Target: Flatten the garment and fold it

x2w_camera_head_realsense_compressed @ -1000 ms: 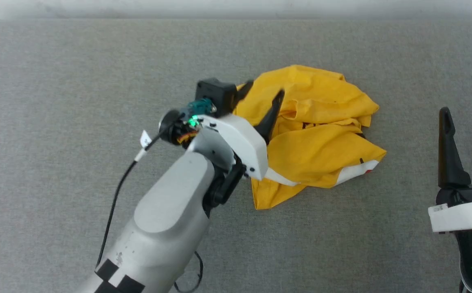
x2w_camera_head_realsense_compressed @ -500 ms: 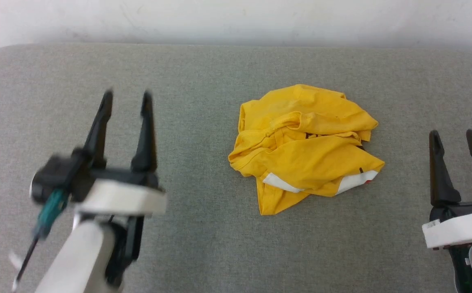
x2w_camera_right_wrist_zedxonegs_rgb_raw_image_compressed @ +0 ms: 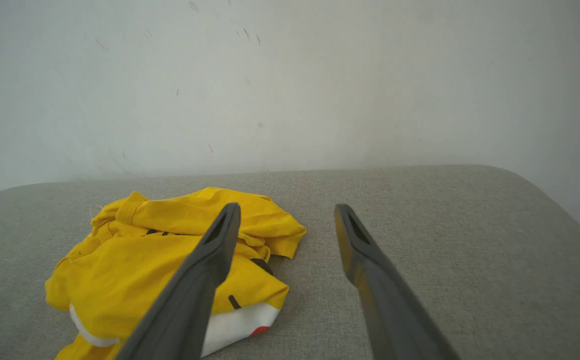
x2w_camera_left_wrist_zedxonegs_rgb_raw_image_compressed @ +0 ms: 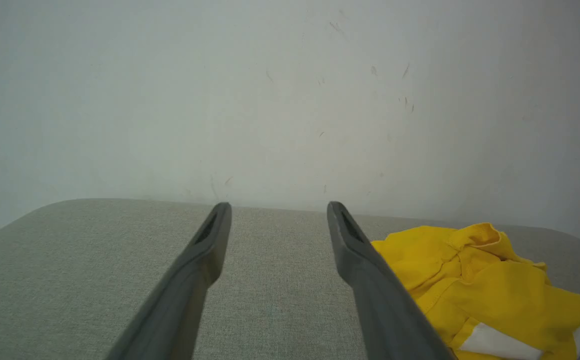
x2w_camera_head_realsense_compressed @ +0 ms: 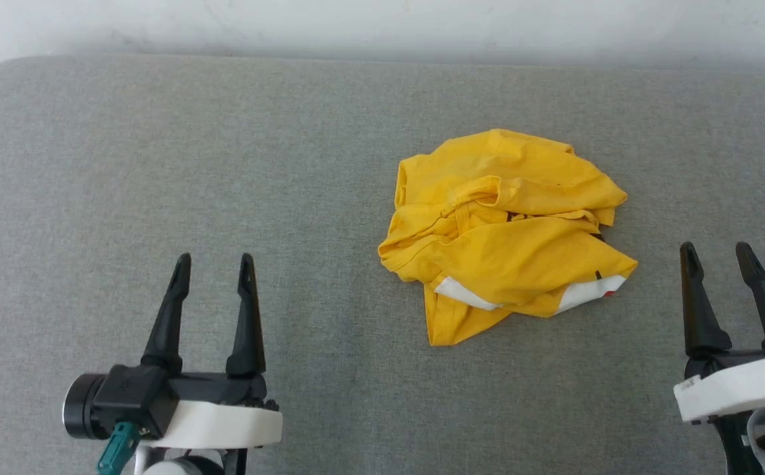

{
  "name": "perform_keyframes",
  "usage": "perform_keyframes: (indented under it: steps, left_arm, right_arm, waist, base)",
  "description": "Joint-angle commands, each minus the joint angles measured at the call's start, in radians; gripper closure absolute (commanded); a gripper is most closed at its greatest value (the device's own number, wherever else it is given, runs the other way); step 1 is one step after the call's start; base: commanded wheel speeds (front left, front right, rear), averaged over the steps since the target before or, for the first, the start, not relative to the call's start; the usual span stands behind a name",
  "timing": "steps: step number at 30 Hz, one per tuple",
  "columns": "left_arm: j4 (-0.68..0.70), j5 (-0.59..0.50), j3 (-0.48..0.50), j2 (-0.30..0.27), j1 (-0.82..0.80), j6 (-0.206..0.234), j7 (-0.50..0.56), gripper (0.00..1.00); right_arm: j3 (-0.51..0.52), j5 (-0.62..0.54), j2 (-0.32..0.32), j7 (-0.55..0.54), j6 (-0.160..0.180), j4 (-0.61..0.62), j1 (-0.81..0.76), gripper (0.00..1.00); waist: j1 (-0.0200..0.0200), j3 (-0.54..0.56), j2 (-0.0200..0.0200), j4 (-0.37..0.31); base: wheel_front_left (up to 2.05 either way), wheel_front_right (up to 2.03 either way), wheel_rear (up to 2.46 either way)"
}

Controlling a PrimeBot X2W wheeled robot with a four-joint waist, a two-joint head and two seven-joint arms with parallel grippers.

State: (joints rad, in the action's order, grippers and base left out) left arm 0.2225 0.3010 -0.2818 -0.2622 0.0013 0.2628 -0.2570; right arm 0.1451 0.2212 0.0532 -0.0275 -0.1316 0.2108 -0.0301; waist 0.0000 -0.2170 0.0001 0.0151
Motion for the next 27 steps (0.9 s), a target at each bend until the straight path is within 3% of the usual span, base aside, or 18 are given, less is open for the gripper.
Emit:
perform_keyframes:
  steps: [1, 4, 11, 16, 19, 22, 27]
  left_arm:
    - [0.000, -0.017, 0.013, 0.014, -0.012, -0.021, -0.005, 0.00]
    - [-0.001, -0.038, 0.023, 0.039, -0.040, -0.049, -0.005, 0.00]
    - [-0.009, -0.071, 0.045, 0.087, -0.073, -0.089, -0.005, 0.00]
    - [-0.023, -0.094, 0.056, 0.130, -0.090, -0.120, -0.005, 0.00]
    - [-0.030, -0.107, 0.064, 0.148, -0.099, -0.137, -0.005, 0.00]
    - [-0.035, -0.118, 0.065, 0.164, -0.109, -0.154, -0.005, 0.00]
    - [-0.043, -0.120, 0.059, 0.187, -0.127, -0.180, -0.005, 0.00]
  right_arm:
    - [-0.002, 0.001, -0.003, -0.011, 0.001, 0.010, 0.018, 0.00]
    - [-0.021, -0.019, 0.001, -0.054, 0.001, 0.047, 0.086, 0.00]
    - [-0.087, 0.063, 0.134, -0.248, 0.001, 0.049, 0.297, 0.00]
    - [-0.118, 0.129, 0.254, -0.431, 0.001, -0.059, 0.447, 0.00]
    - [-0.118, 0.169, 0.271, -0.529, 0.001, -0.150, 0.497, 0.00]
    - [-0.153, 0.145, 0.328, -0.585, 0.001, -0.222, 0.520, 0.00]
    - [-0.154, 0.137, 0.347, -0.622, 0.001, -0.323, 0.528, 0.00]
  waist:
    - [0.0000, -0.014, -0.0001, 0.010]
    - [0.0000, -0.043, -0.0001, 0.023]
    - [0.0000, -0.115, -0.0001, 0.042]
    - [0.0000, -0.168, -0.0001, 0.069]
    - [0.0000, -0.190, -0.0001, 0.087]
    - [0.0000, -0.213, -0.0001, 0.111]
    - [0.0000, -0.247, -0.0001, 0.146]
  base:
    - [0.00, 0.00, 0.00]
    - [0.00, 0.00, 0.00]
    - [0.00, 0.00, 0.00]
    - [0.00, 0.00, 0.00]
    - [0.00, 0.00, 0.00]
    - [0.00, 0.00, 0.00]
    - [0.00, 0.00, 0.00]
